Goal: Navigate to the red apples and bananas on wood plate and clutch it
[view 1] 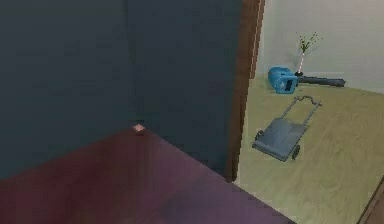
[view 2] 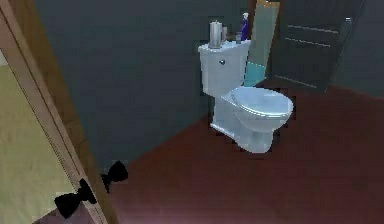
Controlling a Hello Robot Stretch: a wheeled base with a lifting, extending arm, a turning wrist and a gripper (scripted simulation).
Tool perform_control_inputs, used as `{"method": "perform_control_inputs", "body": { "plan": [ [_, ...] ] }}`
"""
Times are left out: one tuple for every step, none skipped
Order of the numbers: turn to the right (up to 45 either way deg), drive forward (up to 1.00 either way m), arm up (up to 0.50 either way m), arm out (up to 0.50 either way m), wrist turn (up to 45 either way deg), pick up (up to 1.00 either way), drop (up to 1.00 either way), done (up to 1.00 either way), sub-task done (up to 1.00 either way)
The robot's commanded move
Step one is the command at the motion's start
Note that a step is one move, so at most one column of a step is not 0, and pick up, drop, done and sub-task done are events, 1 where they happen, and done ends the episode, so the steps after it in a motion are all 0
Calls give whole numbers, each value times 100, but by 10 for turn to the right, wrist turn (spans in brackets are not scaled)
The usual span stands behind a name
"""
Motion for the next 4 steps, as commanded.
{"method": "perform_control_inputs", "body": {
  "plan": [
    [0,35,0,0,0,0,0,0,0],
    [360,0,0,0,0,0,0,0,0],
    [0,100,0,0,0,0,0,0,0],
    [30,0,0,0,0,0,0,0,0]
  ]
}}
